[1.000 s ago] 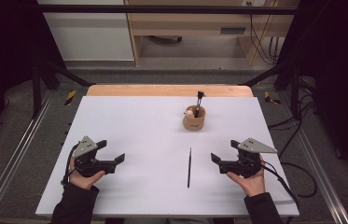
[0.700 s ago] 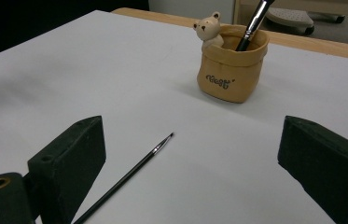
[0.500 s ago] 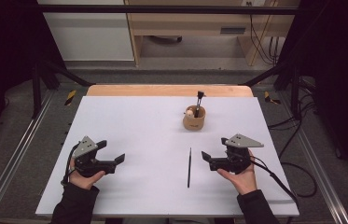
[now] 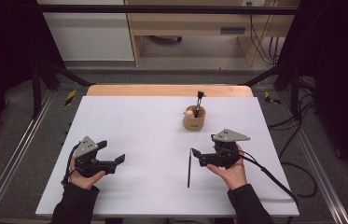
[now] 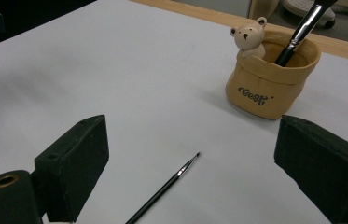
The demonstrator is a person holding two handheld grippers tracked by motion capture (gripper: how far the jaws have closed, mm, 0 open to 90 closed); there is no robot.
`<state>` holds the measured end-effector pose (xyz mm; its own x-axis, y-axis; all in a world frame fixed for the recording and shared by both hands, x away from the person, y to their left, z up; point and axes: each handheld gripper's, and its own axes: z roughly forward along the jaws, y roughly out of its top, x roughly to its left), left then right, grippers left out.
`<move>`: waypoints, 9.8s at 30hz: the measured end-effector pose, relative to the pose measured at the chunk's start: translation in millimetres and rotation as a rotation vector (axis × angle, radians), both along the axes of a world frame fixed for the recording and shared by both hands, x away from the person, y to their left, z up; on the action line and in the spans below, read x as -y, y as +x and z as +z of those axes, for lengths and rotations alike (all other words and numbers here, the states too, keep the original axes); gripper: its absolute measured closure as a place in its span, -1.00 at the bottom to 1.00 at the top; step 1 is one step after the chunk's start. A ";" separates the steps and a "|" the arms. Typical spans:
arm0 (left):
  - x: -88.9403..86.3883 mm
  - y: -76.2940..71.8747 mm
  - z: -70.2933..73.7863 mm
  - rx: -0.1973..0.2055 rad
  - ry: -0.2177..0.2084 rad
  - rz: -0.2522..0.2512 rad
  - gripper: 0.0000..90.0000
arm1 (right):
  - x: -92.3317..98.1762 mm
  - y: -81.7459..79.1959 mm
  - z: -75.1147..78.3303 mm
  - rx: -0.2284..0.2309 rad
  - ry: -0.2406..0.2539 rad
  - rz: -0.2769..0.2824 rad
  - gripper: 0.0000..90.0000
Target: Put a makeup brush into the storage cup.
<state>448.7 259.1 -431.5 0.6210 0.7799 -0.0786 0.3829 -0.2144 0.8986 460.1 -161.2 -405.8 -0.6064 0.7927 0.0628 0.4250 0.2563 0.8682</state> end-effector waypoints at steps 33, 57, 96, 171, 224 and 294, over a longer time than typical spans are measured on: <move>4.6 -0.6 0.1 0.009 0.018 -0.025 -0.86 | -25.3 1.2 -29.7 -0.117 -0.121 0.037 -0.59; 5.5 -0.4 -0.9 0.010 0.033 -0.030 -0.86 | -39.6 5.4 -62.8 -0.169 -0.236 0.075 -0.11; 5.9 -1.0 -1.3 0.006 0.035 -0.033 -0.86 | -39.5 2.3 -66.0 -0.208 -0.287 0.122 0.64; 6.4 -1.1 -1.6 0.003 0.036 -0.037 -0.85 | -28.4 1.0 -65.7 -0.227 -0.280 0.077 0.83; 7.4 -0.9 -2.4 0.001 0.039 -0.039 -0.85 | -25.2 6.9 -63.8 -0.254 -0.274 0.096 0.90; 7.1 0.6 -3.1 -0.014 0.040 -0.046 -0.85 | -42.2 31.8 -42.3 -0.454 -0.515 0.209 0.73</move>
<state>449.3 252.0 -434.6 0.6554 0.7532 -0.0569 0.3840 -0.2674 0.8838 491.8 -119.0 -448.1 -0.7514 0.6598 -0.0062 0.6129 0.7015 0.3638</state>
